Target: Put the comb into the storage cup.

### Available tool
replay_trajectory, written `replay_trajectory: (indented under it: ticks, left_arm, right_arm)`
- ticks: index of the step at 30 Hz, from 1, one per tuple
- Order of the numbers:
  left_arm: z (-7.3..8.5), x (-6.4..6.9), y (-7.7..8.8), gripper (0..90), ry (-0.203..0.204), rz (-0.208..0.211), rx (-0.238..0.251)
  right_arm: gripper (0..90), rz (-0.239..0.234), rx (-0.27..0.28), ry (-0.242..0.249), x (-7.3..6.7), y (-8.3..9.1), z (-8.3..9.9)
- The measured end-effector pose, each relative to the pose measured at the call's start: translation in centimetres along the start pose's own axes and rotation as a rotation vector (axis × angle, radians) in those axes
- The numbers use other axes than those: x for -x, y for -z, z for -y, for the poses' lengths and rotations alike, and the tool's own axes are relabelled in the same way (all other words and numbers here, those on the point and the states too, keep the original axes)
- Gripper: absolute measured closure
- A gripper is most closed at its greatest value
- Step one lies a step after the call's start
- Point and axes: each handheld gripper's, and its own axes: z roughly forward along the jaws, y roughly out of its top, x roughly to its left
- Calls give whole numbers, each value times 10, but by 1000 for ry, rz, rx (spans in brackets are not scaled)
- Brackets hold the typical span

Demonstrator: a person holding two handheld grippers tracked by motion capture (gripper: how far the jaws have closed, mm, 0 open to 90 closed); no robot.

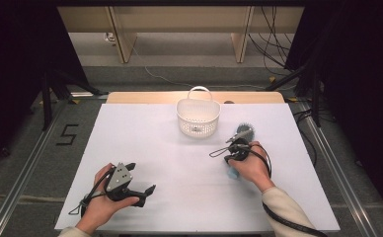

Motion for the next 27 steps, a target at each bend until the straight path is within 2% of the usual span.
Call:
replay_trajectory:
  ticks: [5,27]
  left_arm:
    - [0,0,0,0,1,1,-1]
    - [0,0,0,0,-1,1,0]
  right_arm:
    - [900,3,-11,6,3,3,3]
    - [900,14,-67,-42,17,17,17]
